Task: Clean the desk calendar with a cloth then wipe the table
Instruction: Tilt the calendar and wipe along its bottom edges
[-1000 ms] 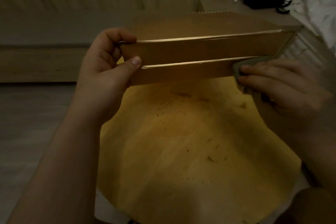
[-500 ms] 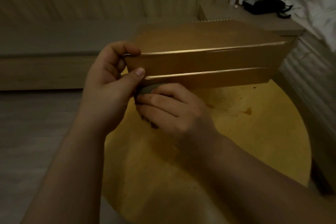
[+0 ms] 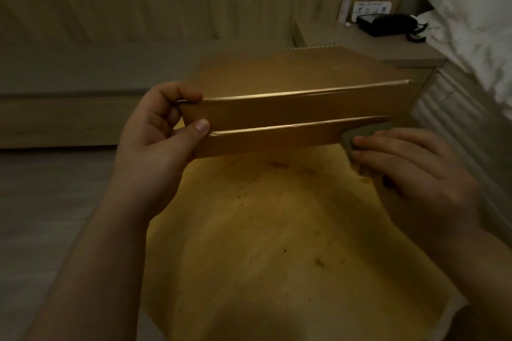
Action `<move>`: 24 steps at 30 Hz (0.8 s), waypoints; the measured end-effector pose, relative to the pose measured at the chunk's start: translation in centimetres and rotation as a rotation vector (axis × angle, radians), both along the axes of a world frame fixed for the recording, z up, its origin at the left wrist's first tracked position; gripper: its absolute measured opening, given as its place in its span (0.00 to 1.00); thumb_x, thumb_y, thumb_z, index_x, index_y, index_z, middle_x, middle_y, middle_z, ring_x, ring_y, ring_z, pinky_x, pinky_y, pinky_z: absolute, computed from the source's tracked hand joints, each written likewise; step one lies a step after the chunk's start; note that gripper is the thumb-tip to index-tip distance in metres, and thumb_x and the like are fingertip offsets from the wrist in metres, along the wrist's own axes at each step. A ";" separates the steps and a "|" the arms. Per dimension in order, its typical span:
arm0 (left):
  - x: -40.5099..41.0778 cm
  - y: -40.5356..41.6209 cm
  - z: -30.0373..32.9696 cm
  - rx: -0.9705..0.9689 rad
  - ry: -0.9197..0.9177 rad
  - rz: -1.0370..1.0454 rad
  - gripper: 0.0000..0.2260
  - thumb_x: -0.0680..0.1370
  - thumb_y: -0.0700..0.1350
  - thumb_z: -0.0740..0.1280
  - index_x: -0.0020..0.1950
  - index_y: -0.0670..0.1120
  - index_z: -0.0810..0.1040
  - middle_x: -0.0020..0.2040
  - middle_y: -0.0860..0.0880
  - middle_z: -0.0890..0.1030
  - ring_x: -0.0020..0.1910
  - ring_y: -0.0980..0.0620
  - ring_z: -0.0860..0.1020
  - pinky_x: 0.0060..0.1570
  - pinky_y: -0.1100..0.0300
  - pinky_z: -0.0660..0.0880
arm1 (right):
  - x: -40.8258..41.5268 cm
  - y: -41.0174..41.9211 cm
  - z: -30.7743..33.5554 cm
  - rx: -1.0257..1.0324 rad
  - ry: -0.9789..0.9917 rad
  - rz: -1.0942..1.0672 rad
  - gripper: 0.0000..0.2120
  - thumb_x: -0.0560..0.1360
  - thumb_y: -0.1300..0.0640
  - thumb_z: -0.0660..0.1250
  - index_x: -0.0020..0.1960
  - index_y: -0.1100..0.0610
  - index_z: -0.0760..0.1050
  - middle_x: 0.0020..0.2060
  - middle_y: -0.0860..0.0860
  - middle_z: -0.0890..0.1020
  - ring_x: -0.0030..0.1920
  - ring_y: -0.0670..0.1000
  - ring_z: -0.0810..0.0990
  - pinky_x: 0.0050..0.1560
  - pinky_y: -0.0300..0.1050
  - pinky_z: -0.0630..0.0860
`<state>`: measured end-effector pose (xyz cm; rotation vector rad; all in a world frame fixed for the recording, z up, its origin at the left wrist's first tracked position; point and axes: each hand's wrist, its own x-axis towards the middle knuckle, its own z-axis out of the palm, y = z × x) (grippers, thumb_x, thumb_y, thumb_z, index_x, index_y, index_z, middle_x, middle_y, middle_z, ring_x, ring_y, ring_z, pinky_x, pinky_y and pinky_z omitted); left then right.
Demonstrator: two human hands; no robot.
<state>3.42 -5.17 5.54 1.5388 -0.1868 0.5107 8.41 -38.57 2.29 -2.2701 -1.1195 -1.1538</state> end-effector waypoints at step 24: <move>-0.4 -0.2 0.0 -0.037 -0.008 -0.059 0.18 0.75 0.37 0.70 0.52 0.61 0.82 0.45 0.58 0.83 0.44 0.58 0.81 0.39 0.62 0.80 | -3.6 13.8 2.0 0.126 0.114 0.210 0.09 0.83 0.61 0.70 0.60 0.61 0.86 0.59 0.56 0.87 0.58 0.57 0.84 0.59 0.50 0.81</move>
